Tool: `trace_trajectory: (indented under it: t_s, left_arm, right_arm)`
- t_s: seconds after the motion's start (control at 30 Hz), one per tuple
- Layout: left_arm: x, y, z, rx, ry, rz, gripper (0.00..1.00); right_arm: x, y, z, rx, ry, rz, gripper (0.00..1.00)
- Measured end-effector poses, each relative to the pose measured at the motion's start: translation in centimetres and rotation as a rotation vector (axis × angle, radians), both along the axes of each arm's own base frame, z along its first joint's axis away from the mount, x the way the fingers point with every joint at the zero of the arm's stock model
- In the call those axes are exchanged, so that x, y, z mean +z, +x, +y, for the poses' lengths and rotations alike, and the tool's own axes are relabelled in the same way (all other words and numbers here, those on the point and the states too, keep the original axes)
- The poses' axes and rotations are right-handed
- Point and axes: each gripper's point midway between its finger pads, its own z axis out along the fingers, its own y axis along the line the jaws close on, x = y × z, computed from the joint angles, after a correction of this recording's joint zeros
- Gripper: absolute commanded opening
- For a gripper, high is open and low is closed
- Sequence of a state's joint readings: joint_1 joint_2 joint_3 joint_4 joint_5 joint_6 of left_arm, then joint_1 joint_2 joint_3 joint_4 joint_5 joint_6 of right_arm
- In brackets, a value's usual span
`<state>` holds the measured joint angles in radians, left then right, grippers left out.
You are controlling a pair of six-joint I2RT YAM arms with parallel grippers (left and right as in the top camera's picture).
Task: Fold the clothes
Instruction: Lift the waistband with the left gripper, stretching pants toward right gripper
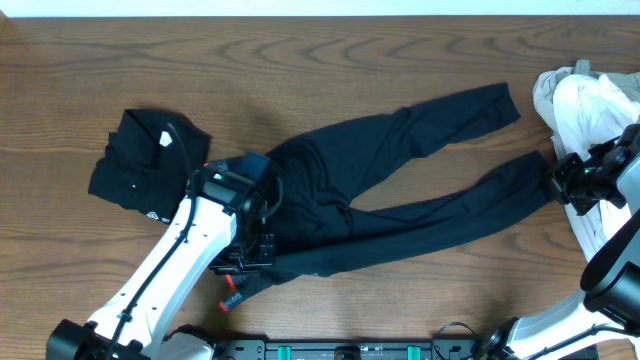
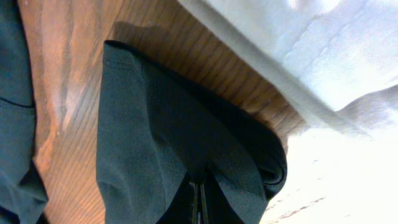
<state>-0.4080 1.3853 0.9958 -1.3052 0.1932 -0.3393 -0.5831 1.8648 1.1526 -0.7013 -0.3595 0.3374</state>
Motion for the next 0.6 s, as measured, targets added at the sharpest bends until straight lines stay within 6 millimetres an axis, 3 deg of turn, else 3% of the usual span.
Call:
trace_trajectory:
  t_s: [0.23, 0.43, 0.6]
  left_arm:
    - [1.8, 1.5, 0.4, 0.04, -0.006, -0.041, 0.06]
    - [4.4, 4.6, 0.6, 0.04, -0.001, -0.164, 0.06]
    - [5.7, 7.3, 1.9, 0.059, 0.002, -0.267, 0.06]
  right_arm:
    - [1.4, 0.2, 0.3, 0.023, -0.002, -0.035, 0.01]
    - [6.3, 2.0, 0.5, 0.048, -0.034, -0.208, 0.01]
    - [9.7, 5.2, 0.9, 0.084, -0.047, -0.397, 0.01]
